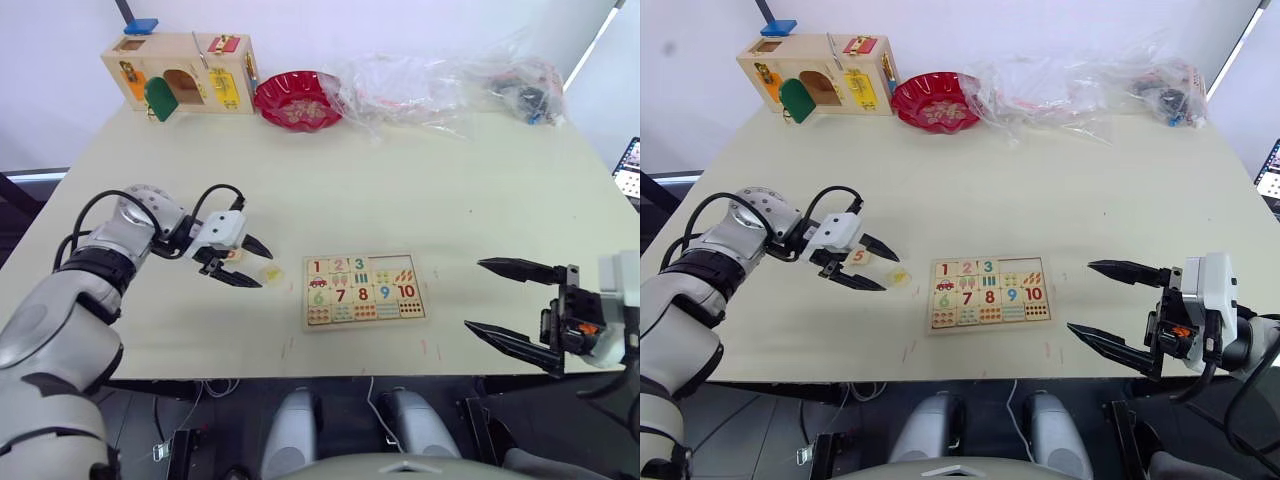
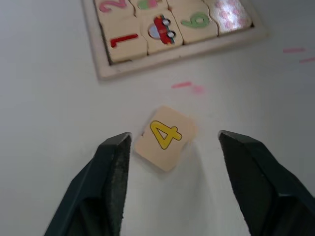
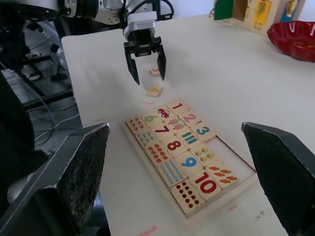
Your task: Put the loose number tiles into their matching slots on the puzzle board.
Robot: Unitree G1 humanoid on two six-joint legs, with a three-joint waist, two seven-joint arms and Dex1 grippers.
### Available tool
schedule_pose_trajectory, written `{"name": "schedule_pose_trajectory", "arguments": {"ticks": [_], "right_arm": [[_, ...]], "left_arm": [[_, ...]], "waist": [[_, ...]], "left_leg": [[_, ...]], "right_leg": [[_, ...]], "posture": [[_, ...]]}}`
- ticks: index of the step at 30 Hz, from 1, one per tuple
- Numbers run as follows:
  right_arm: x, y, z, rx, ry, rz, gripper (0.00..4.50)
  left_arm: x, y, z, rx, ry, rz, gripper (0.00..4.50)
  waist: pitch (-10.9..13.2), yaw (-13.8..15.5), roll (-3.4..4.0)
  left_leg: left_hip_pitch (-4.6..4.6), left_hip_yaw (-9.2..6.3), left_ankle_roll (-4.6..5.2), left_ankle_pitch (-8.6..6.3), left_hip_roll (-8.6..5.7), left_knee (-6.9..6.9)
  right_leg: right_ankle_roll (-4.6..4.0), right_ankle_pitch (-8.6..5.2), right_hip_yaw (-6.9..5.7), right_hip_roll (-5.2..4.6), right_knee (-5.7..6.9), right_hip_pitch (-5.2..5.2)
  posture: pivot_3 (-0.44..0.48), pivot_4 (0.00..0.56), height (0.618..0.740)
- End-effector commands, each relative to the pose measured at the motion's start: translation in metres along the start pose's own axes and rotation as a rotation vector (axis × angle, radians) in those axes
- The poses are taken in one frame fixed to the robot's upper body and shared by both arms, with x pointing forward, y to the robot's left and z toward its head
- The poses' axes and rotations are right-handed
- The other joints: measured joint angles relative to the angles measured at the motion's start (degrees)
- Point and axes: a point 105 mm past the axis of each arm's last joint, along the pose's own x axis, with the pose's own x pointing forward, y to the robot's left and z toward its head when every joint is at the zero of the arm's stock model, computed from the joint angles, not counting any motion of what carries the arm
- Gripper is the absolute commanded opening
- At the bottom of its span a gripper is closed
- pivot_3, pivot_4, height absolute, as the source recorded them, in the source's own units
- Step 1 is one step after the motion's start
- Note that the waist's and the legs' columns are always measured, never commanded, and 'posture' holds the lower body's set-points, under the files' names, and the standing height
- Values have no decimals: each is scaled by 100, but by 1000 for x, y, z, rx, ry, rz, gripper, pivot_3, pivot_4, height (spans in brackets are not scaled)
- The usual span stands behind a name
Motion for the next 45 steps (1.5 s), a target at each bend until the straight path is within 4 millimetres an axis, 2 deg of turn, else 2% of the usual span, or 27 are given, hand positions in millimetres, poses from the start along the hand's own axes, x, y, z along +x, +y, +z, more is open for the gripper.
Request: {"name": "schedule_pose_trajectory", "arguments": {"ticks": [1, 13, 44, 45], "right_arm": [[-1, 4, 6, -44, -13, -8, 4500], [-1, 11, 4, -43, -18, -39, 4500], [1, 14, -1, -27, -3, -48, 4500], [0, 14, -1, -27, -3, -49, 4500]], "left_arm": [[-1, 3, 4, 65, 27, -37, 3241], [1, 15, 9, 123, 63, -36, 3241], [11, 8, -2, 46, 48, -37, 3241], [11, 8, -3, 44, 46, -36, 2717]], "waist": [[0, 4, -1], [2, 10, -4], [2, 8, -4], [1, 9, -3]], "left_leg": [[0, 0, 0, 0, 0, 3], [4, -11, 1, -1, -2, 7], [5, -14, 1, -1, -3, 7], [5, -14, 1, -1, -3, 7]], "right_leg": [[4, 0, 0, 0, -1, 3], [0, 2, -3, 0, -3, 16], [0, 2, -5, -1, -3, 20], [0, 2, -5, -1, -3, 20]], "posture": [[0, 150, 740], [0, 150, 740], [0, 150, 740], [0, 150, 740]]}}
